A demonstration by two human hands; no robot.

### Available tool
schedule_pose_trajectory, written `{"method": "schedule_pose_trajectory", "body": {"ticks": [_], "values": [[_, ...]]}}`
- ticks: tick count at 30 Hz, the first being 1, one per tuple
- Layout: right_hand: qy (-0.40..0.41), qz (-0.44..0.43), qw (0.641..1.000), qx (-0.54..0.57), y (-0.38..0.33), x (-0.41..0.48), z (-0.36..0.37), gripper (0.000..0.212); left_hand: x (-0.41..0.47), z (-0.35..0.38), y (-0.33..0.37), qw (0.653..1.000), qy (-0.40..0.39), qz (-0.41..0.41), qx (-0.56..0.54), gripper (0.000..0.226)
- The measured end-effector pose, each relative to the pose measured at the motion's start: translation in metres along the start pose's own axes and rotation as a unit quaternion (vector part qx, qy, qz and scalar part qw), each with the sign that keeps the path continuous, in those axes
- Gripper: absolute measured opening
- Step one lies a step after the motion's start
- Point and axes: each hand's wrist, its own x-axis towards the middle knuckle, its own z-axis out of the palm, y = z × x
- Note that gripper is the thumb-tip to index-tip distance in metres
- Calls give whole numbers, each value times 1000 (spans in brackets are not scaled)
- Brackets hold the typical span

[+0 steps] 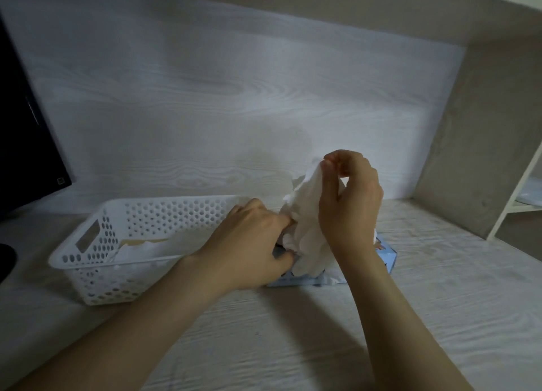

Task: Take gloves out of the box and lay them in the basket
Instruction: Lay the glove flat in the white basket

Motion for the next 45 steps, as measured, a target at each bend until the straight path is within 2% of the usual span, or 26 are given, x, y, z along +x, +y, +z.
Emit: {"method": "schedule_pose_trajectory", "body": {"ticks": [3, 6, 8, 11, 14, 17, 23, 27, 31, 37, 42, 45], "values": [[40, -15, 999, 29, -7, 0, -3, 9, 6, -7, -1, 995, 25, -46, -90, 24], [55, -47, 996, 47, -12, -1, -3, 8, 10, -13, -2, 980, 93, -83, -154, 29], [28, -71, 995, 57, -13, -4, -1, 9, 11, -17, -1, 962, 124, -100, -222, 32], [-33, -90, 993, 69, -15, -8, 3, 10, 12, -21, 1, 940, 121, -79, -309, 47], [-61, -95, 990, 86, -18, -9, 3, 7, 14, -24, 1, 930, 162, -70, -323, 27], [-110, -68, 986, 107, -21, -9, -2, 5, 16, -25, -6, 903, 222, -132, -344, 7], [-210, -31, 977, -16, -18, -13, -5, 54, 17, -32, -17, 829, 304, -239, -404, 14], [-247, -24, 964, -96, -12, -14, -2, 62, 19, -34, -22, 793, 297, -286, -448, 18], [-246, -43, 959, -131, -11, -16, 1, 58, 19, -36, -22, 781, 267, -297, -480, 19], [-194, -45, 977, -70, -21, -20, 9, 50, 18, -48, -21, 742, 276, -266, -550, 26], [-159, 18, 987, 26, -42, -16, 24, 41, 19, -51, -29, 704, 290, -251, -598, 24], [-163, 88, 976, 113, -54, -7, 37, 26, 18, -57, -36, 657, 282, -245, -654, 35]]}}
